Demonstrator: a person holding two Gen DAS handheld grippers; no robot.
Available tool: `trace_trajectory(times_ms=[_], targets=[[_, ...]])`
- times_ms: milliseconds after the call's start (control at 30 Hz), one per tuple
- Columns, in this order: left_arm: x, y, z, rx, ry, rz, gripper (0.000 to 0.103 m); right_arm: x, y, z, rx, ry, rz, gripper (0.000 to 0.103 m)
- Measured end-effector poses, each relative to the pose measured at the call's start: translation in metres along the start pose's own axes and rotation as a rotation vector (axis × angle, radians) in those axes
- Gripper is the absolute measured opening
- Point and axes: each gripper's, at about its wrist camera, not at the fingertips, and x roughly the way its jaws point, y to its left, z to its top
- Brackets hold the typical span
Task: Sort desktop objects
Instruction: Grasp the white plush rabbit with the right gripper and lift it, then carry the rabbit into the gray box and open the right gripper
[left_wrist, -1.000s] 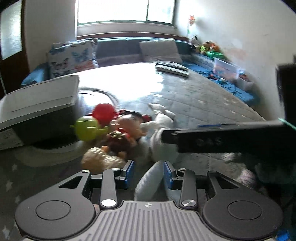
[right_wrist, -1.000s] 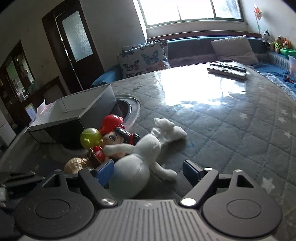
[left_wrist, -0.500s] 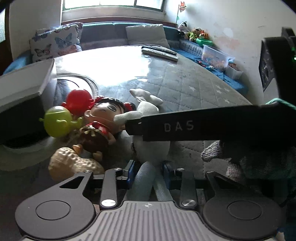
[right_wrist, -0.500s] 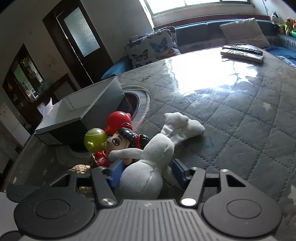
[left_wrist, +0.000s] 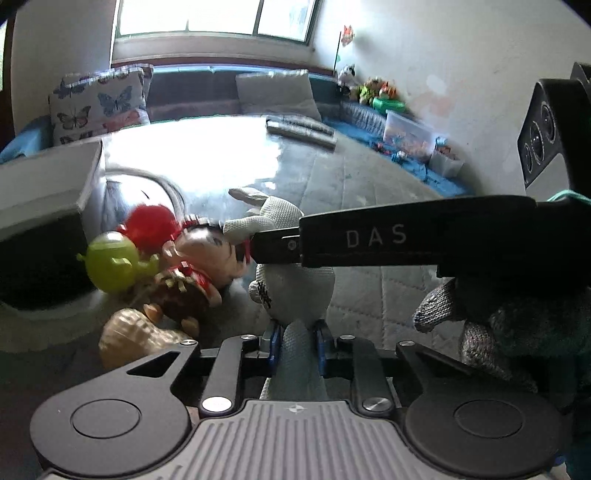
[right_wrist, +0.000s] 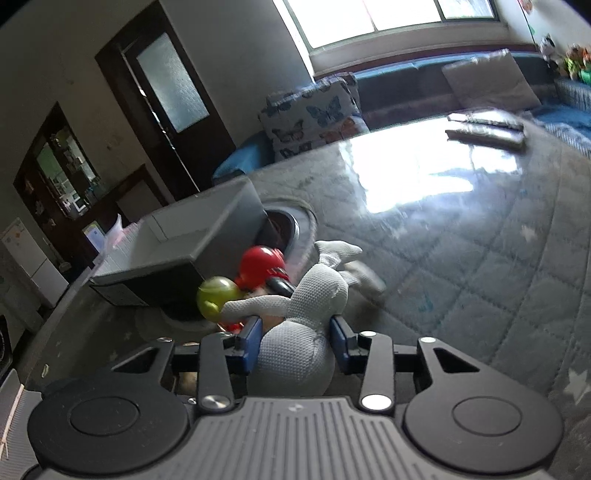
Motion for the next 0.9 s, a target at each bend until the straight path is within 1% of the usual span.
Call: trace_trajectory(times_ms=[100,233,433,533,700,900], targets=[[-0.014,0.006,0.008,-0.01,-0.047,0.019,0.021,-0.003,0.014,0.015,-0.026,-0.023,0.033,0.038],[-0.032,0.026,0.02,-0.041,-0.103,0.066,0.021,0.007,0.038,0.038,-0.072,-0.037,0.089,0.038],[-0.053,0.074,0.043,-0.117,-0.159,0.156,0.021,0.044,0.083,0.079,-0.13,-0.034,0.18,0.038],[-0.059,0.099,0.058,-0.165,-0.179,0.192,0.021,0.064,0.105,0.099,-0.163,-0.032,0.208,0.038],[-0.055,0.138,0.083,-0.231,-0.178,0.237,0.021,0.105,0.138,0.129,-0.222,-0.019,0.232,0.037],[-0.034,0.174,0.101,-0.283,-0.13,0.247,0.021,0.15,0.148,0.145,-0.219,0.023,0.208,0.037]])
